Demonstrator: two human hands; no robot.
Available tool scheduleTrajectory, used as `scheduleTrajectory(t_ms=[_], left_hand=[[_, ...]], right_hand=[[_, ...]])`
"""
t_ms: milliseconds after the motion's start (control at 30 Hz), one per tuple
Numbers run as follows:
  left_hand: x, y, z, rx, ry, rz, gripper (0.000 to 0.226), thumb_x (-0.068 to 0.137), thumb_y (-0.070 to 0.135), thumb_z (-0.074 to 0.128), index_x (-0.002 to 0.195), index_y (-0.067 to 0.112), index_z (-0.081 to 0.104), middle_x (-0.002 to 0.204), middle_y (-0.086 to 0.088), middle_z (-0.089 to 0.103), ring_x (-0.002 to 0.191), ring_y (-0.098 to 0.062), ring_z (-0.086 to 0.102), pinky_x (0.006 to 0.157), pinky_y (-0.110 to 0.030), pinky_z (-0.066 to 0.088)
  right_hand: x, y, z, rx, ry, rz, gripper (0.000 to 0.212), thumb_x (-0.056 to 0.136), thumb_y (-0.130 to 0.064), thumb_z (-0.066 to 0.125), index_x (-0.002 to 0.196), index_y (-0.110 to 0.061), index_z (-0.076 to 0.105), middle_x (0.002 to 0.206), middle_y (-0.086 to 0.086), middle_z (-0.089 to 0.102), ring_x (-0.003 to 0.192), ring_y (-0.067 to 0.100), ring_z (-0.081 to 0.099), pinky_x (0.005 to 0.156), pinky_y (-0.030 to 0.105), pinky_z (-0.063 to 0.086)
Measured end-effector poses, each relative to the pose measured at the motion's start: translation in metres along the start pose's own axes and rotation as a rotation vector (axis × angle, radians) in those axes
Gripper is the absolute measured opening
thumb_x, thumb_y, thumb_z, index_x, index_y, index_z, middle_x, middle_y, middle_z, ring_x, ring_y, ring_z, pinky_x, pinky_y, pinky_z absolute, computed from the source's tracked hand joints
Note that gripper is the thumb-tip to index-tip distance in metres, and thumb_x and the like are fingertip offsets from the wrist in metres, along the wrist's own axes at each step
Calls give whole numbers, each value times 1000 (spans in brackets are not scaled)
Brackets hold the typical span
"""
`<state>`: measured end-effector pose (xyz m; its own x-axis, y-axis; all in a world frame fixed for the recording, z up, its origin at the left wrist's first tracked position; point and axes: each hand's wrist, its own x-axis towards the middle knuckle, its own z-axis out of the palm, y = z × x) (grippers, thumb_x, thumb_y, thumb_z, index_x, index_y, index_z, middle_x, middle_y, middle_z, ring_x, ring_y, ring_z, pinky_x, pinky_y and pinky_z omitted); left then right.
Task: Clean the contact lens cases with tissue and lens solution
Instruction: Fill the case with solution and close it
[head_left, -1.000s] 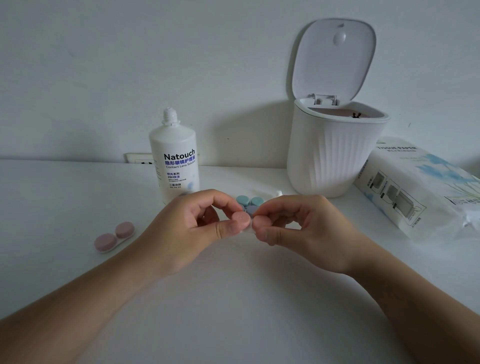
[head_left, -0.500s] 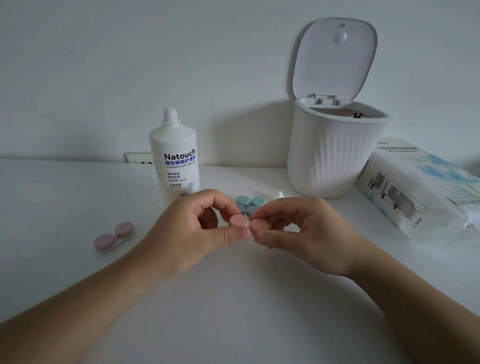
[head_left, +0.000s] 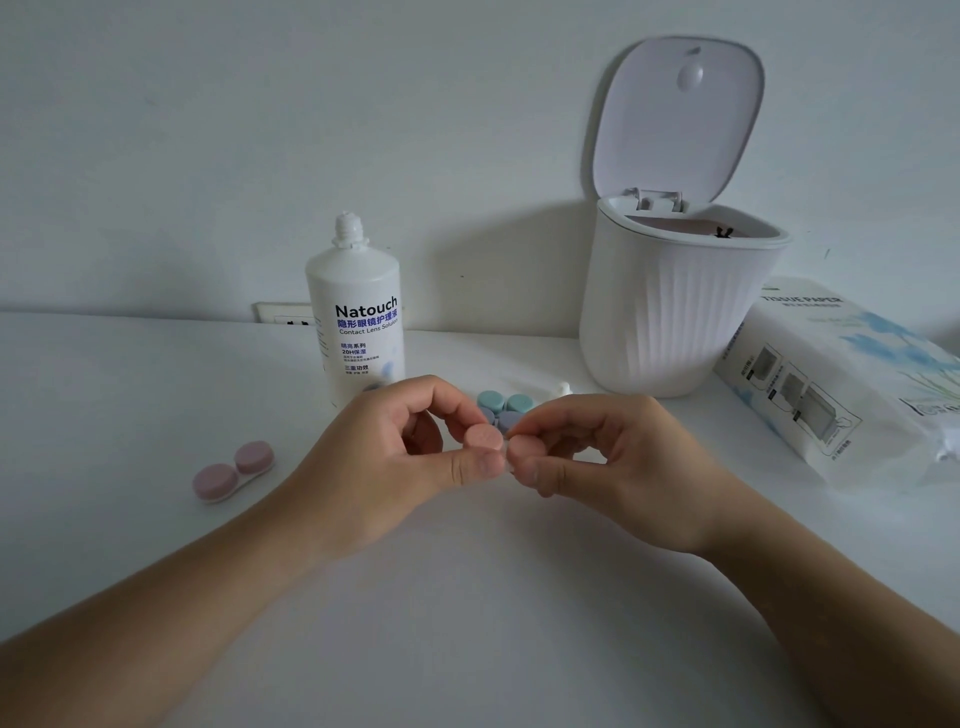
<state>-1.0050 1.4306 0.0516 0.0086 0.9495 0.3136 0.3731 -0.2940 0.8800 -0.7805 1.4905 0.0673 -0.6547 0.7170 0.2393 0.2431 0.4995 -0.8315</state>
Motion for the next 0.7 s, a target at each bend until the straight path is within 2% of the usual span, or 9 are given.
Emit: scheduleTrajectory(t_ms=[133, 200, 267, 300, 367, 400, 533, 633, 700], left_hand=[[-1, 1, -1, 1, -40, 28, 24, 80, 49, 81, 93, 31, 75, 62, 18, 56, 56, -11, 41, 51, -19, 36], [-1, 2, 0, -3, -79, 34, 18, 86, 42, 75, 101, 32, 76, 79, 19, 65, 62, -11, 51, 58, -19, 43], [-2, 2, 0, -27, -136, 9, 24, 91, 38, 70, 114, 33, 74, 100, 12, 69, 83, -18, 64, 73, -30, 51], [-2, 2, 0, -54, -169, -5, 29, 93, 36, 67, 121, 32, 71, 104, 13, 69, 89, -15, 66, 77, -28, 50], [-3, 3, -1, -120, -227, -28, 39, 93, 33, 59, 132, 31, 61, 102, 18, 68, 84, 0, 62, 76, -15, 45], [-3, 3, -1, -135, -232, -38, 43, 91, 37, 60, 134, 34, 58, 103, 18, 69, 81, 0, 60, 76, -15, 45], [-2, 4, 0, -110, -125, -19, 46, 76, 51, 74, 120, 43, 63, 103, 5, 72, 71, -15, 51, 61, -22, 45], [-2, 4, 2, -124, -78, 8, 32, 70, 46, 80, 95, 33, 64, 84, 9, 71, 61, -15, 45, 53, -22, 40], [-2, 3, 1, -91, -76, 34, 22, 78, 43, 79, 90, 29, 66, 76, 14, 67, 61, -13, 45, 53, -20, 39]], right_hand=[[0, 1, -1, 39, 12, -12, 26, 76, -41, 77, 98, -26, 75, 89, -5, 76, 78, 23, 69, 80, 45, 60], [0, 1, -2, 59, 15, -21, 21, 79, -33, 78, 98, -25, 75, 89, -2, 76, 77, 25, 69, 78, 42, 60], [0, 1, -2, 79, 16, -29, 17, 81, -24, 78, 99, -23, 76, 90, 0, 76, 77, 27, 68, 77, 40, 60], [0, 1, -2, 80, 15, -32, 16, 82, -22, 78, 98, -23, 76, 90, 0, 76, 76, 28, 68, 76, 38, 60], [0, 1, -2, 80, 12, -31, 15, 83, -22, 78, 98, -21, 76, 90, 0, 76, 76, 28, 68, 76, 38, 60], [0, 2, -2, 79, 11, -30, 15, 83, -24, 78, 98, -21, 76, 91, 0, 76, 76, 29, 68, 76, 39, 60], [1, 2, -1, 66, 13, -29, 21, 80, -35, 78, 98, -23, 75, 89, -2, 76, 76, 27, 69, 78, 43, 60], [1, 2, -1, 54, 17, -18, 27, 77, -43, 77, 98, -26, 75, 88, -4, 75, 76, 25, 70, 79, 45, 60], [1, 2, -2, 46, 14, -19, 25, 78, -42, 77, 98, -27, 75, 88, -4, 76, 75, 24, 70, 79, 44, 60]])
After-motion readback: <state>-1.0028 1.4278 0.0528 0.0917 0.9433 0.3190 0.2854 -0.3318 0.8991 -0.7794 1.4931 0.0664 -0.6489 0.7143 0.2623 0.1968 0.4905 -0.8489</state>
